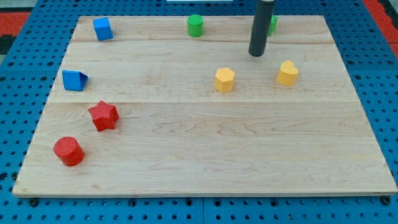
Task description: Place your arm vertically below the green star
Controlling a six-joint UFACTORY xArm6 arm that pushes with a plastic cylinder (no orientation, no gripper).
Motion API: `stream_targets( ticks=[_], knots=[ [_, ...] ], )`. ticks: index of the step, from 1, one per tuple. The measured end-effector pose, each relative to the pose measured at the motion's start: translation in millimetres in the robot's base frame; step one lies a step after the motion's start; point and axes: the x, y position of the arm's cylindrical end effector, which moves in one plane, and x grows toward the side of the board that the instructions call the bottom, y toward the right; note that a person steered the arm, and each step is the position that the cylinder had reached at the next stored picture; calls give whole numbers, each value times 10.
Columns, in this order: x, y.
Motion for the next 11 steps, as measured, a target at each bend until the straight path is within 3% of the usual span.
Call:
stream_targets(
  ticks=[3, 5, 11],
  knots=[
    [-116, -6],
    [253, 161],
    [23, 246]
  ],
)
